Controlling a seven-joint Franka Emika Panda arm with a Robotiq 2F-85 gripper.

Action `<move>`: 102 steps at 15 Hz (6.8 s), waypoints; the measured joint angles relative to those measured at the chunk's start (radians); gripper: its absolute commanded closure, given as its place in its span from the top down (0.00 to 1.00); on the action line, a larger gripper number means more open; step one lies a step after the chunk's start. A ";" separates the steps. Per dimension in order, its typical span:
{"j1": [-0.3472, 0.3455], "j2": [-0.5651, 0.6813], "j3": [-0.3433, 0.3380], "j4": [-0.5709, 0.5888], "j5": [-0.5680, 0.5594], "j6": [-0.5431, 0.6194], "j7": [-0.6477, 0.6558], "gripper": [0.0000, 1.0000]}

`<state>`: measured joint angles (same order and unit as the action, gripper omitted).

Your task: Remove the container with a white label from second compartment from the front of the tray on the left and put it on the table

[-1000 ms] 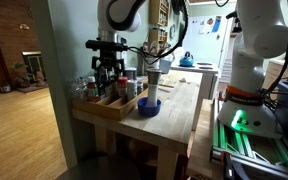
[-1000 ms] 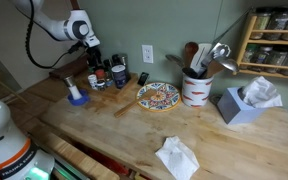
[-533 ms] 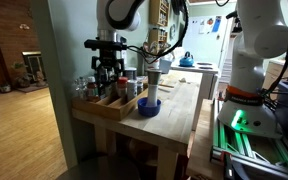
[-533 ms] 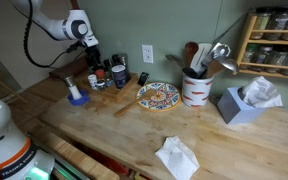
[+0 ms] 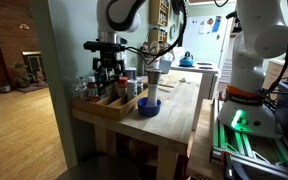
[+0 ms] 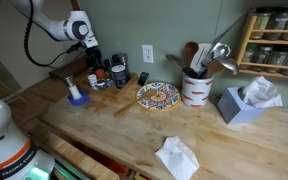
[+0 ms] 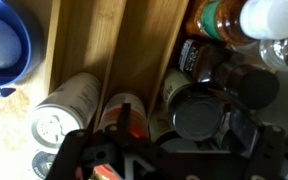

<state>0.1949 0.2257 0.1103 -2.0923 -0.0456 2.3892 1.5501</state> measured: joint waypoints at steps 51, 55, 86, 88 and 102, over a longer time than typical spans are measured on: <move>-0.188 -0.512 -0.036 -0.186 -0.137 -0.473 0.039 0.30; -0.232 -0.503 -0.068 -0.188 -0.135 -0.460 0.029 0.30; -0.305 -0.205 -0.179 -0.323 -0.051 0.059 -0.162 0.30; -0.300 -0.186 -0.179 -0.307 -0.035 0.059 -0.174 0.30; -0.296 -0.193 -0.203 -0.249 0.006 -0.004 -0.296 1.00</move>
<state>-0.1006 0.0330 -0.0931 -2.3415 -0.0393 2.3853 1.2544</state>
